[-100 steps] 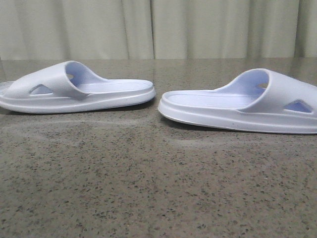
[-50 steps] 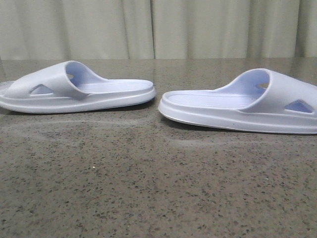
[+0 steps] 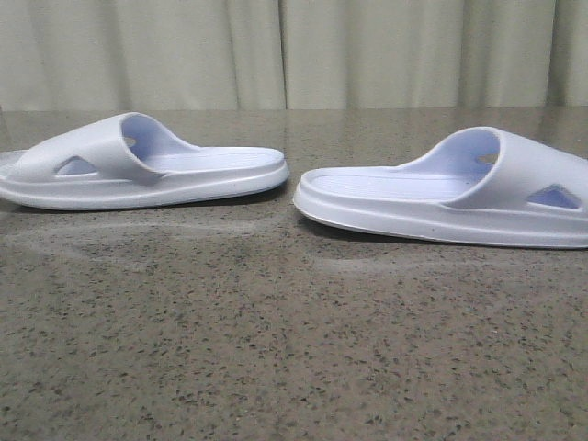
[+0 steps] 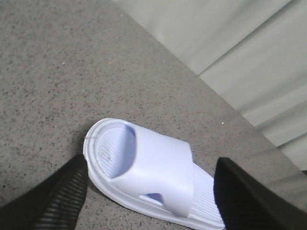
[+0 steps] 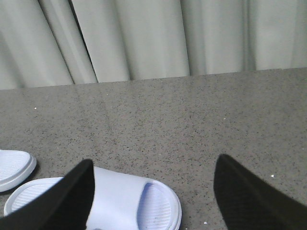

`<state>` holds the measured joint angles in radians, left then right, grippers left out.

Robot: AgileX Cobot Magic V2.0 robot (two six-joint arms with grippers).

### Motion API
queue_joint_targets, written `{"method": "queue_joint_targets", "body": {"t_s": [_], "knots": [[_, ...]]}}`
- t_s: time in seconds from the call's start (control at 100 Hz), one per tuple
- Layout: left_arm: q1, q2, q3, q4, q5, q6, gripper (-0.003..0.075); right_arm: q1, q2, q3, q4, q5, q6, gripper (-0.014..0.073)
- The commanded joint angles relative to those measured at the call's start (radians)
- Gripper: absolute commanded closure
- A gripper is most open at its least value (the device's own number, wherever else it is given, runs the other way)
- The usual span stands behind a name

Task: Insert blue slippers together front up
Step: 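Grasp the heel of the slipper nearest the left gripper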

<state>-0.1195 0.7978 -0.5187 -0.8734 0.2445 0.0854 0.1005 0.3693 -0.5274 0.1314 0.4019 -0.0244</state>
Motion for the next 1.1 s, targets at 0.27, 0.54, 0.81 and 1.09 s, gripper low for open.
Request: {"method": "queue_joint_targets", "body": {"t_s": [0.27, 0.54, 0.81, 1.09], "knots": [[0.004, 0.241, -0.102, -0.119, -0.081, -0.007, 0.0246, -0.006, 0.016, -0.035, 0.005, -0.077, 0.001, 0.0138], [0.004, 0.334, -0.144, -0.175, -0.059, -0.007, 0.0246, -0.006, 0.016, -0.035, 0.005, -0.077, 0.001, 0.0138], [0.004, 0.405, -0.144, -0.235, -0.049, -0.007, 0.0246, -0.006, 0.016, -0.035, 0.005, -0.081, 0.001, 0.0138], [0.004, 0.465, -0.152, -0.239, -0.032, -0.005, 0.0246, -0.006, 0.016, -0.035, 0.005, -0.081, 0.001, 0.0138]]}}
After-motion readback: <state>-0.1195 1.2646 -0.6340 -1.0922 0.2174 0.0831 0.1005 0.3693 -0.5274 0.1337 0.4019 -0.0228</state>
